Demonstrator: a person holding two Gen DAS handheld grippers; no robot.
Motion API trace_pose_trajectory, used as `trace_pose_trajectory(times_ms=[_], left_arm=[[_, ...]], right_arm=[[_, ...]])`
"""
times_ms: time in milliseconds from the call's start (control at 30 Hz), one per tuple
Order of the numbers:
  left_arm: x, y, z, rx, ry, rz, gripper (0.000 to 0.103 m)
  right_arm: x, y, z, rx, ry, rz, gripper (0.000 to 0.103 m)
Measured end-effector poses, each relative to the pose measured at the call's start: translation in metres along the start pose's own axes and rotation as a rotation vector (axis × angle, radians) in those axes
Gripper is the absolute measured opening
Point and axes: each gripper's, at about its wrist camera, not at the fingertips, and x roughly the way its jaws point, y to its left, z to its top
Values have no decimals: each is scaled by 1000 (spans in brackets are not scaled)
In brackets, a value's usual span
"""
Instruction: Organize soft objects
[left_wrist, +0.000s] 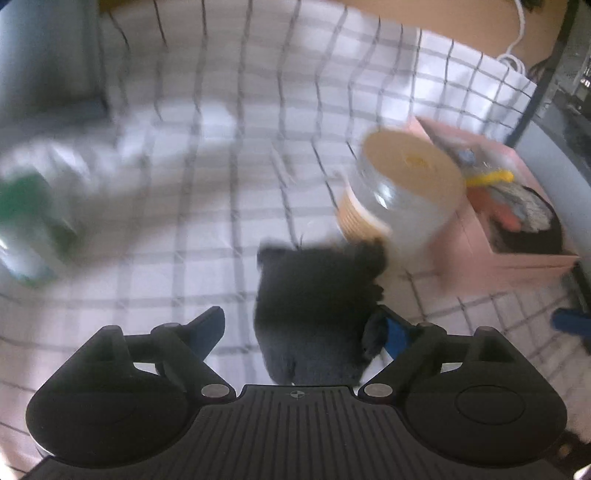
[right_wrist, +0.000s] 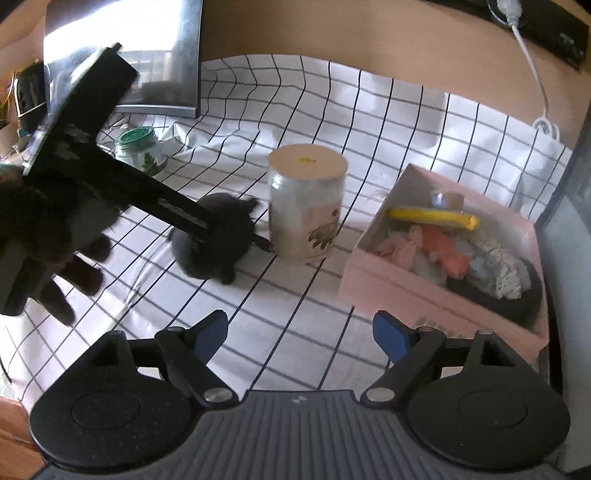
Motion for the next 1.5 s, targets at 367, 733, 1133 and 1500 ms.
trace_pose_trajectory(times_ms=[367,733,1133,1500], left_arm=[[5,9,-8,-62,-170,-34,78],[-38,63,-27,-116,-248,-40,72],[-80,164,-39,-237,-316,97,72],[-63,170,-56,-238,-237,66,72]], right_arm=[[-5,-3,-8,23,6,-64,91],[-1,-3,69,12,29,82,96],[174,-5,259,159,423,91,52],[278,0,238,224,642,-33,22]])
